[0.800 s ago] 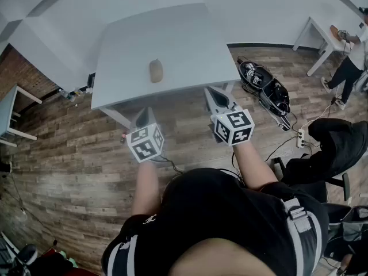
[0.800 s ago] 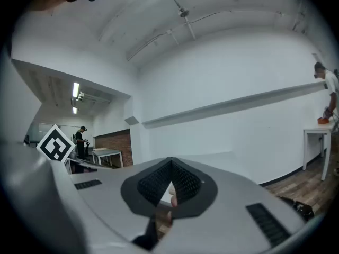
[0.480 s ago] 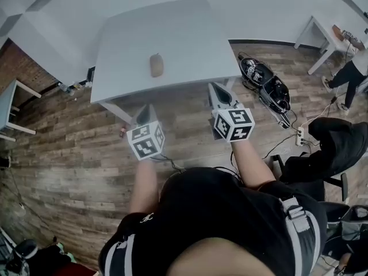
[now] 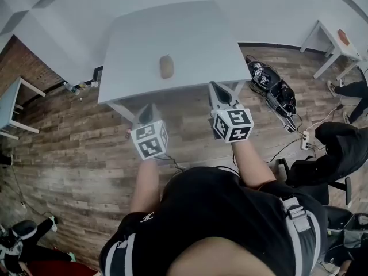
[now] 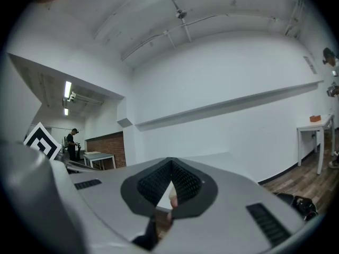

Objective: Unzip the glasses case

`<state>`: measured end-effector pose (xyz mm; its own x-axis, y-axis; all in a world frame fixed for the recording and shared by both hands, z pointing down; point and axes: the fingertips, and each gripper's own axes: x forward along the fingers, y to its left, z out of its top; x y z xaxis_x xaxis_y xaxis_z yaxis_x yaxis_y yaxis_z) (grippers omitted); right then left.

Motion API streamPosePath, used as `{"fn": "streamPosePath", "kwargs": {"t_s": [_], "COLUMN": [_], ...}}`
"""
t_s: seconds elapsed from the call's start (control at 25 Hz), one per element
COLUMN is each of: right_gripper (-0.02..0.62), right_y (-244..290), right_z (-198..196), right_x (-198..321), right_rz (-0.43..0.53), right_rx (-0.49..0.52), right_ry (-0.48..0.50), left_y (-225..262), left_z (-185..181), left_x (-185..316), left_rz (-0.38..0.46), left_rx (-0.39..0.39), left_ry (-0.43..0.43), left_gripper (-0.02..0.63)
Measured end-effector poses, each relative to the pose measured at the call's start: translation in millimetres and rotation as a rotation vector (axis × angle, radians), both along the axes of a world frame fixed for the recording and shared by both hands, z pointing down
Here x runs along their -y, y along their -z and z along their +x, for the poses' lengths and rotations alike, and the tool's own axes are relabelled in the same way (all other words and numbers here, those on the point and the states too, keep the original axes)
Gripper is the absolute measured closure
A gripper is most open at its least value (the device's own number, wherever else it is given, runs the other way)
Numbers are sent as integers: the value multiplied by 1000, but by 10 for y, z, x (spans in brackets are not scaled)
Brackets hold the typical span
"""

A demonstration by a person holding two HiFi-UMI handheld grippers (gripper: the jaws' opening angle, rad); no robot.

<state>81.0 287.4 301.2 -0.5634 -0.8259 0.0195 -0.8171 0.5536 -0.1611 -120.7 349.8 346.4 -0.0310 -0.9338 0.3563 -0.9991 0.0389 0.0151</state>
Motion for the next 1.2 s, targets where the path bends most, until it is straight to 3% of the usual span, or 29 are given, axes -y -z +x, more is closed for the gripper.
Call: {"fn": "streamPosePath", "kwargs": {"t_s": [0.48, 0.92, 1.2], "right_gripper": [591, 591, 591], "right_y": [74, 35, -12], "right_z": [-672, -724, -661], "right_x": [14, 208, 763], "right_rz": [45, 77, 88], "right_rx": [-68, -107, -98], "right_ry": [-33, -50, -28], "left_y": [-45, -187, -245], "left_z": [-627, -603, -547], "left_x": [107, 317, 792], "left_rz": [1, -17, -20], "left_rx": [8, 24, 50], "left_ry": [-43, -71, -44], "left_gripper": [603, 603, 603]}}
